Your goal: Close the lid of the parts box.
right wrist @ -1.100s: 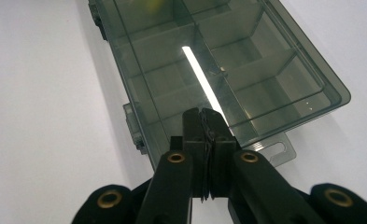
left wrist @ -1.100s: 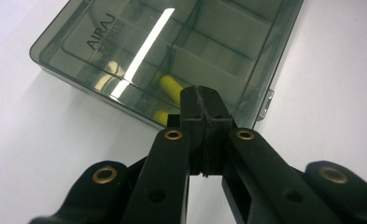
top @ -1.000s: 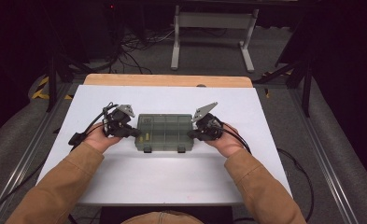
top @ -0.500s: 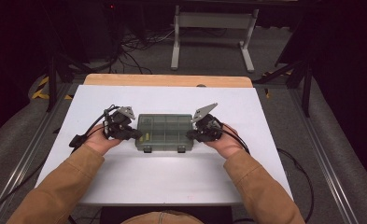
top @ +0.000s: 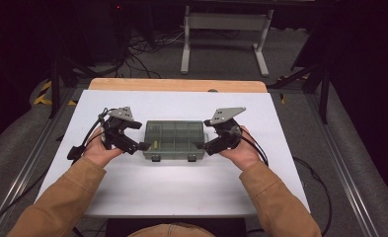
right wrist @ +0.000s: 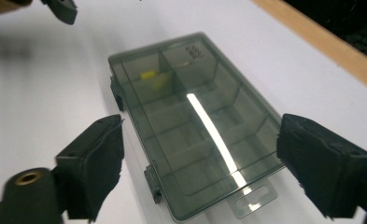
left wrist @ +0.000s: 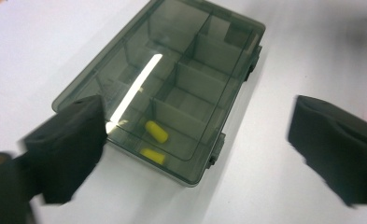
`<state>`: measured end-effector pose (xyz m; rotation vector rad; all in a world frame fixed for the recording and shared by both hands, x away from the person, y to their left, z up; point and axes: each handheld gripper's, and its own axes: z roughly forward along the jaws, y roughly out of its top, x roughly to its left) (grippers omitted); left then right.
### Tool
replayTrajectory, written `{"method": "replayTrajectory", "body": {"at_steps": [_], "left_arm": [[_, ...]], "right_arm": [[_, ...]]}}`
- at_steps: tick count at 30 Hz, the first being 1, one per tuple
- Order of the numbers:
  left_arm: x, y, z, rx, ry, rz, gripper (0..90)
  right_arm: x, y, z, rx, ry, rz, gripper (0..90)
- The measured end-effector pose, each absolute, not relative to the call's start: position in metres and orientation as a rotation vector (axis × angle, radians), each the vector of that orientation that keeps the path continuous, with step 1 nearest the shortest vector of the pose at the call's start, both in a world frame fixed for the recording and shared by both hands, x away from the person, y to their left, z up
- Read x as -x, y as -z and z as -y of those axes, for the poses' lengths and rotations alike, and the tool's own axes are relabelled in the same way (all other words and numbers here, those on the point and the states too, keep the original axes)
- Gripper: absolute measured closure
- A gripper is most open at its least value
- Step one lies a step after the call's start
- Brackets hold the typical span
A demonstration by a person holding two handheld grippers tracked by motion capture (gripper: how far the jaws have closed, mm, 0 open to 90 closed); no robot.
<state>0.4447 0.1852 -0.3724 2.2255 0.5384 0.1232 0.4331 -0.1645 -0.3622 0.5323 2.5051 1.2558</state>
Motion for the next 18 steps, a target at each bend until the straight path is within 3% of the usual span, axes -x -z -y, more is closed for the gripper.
{"method": "replayTrajectory", "body": {"at_steps": [10, 18], "left_arm": [[-0.427, 0.367, -0.202, -2.078, -0.172, -0.499, 0.2], [-0.401, 0.370, -0.219, -1.969, -0.277, -0.450, 0.2]], "right_arm": [[-0.420, 0.351, 0.176, -0.519, -1.329, -2.406, 1.8], [-0.405, 0.352, 0.188, -0.470, -1.408, -2.351, 1.2]]}}
